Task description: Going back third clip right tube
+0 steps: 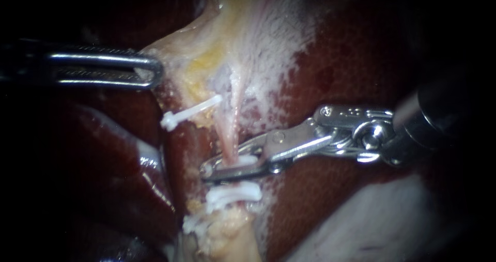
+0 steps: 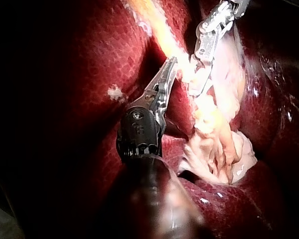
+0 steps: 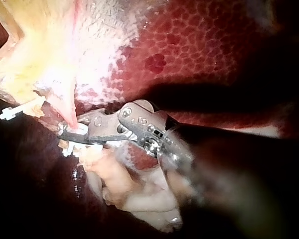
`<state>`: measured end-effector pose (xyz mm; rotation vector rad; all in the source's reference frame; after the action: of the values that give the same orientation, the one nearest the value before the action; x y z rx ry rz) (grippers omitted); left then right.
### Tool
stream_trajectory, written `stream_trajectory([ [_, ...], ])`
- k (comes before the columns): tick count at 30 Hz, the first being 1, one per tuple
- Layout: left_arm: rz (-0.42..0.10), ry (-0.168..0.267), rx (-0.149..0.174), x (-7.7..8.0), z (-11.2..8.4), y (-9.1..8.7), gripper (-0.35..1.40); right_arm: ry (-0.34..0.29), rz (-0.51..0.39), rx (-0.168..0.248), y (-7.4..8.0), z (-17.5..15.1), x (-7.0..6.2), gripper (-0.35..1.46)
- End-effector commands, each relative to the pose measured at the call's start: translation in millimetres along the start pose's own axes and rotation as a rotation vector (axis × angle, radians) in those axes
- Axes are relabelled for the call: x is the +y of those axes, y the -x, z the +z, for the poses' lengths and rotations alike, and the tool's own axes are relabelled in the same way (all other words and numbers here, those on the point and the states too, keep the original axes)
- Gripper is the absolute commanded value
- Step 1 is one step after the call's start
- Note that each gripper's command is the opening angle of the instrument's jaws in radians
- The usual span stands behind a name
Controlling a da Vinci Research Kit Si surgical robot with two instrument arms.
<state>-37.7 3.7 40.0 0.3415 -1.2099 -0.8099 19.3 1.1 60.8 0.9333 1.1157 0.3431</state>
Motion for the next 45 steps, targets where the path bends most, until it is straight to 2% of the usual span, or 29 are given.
stream_trajectory([
  [1,0.000,-0.002,0.000,0.0,0.0,0.0,-0.35,0.000,0.000,0.000,0.0,0.0,0.0,-0.35],
  [11,0.000,-0.001,0.000,0.0,0.1,-0.1,-0.35,0.000,0.000,0.000,0.0,0.0,0.0,-0.35],
  [13,0.000,-0.001,0.000,-0.1,0.1,-0.1,-0.35,0.000,-0.001,0.000,0.1,0.0,0.1,-0.12],
  [17,0.000,0.000,0.000,-0.2,0.0,0.0,-0.35,0.002,-0.001,0.000,0.3,0.0,0.5,0.16],
  [22,0.000,0.000,0.000,-0.2,0.0,0.0,-0.35,0.012,-0.019,0.002,0.3,-0.1,1.1,0.42],
  [25,0.000,0.000,0.000,-0.2,0.0,0.0,-0.35,0.013,-0.048,0.000,0.2,-0.1,1.6,0.49],
  [37,0.000,-0.002,0.000,-0.4,0.0,0.1,-0.35,0.041,-0.119,0.004,0.1,0.0,1.9,0.58],
  [45,0.000,-0.002,0.000,-0.4,-0.1,0.0,-0.35,0.058,-0.145,0.007,1.0,-1.7,1.1,0.60],
])
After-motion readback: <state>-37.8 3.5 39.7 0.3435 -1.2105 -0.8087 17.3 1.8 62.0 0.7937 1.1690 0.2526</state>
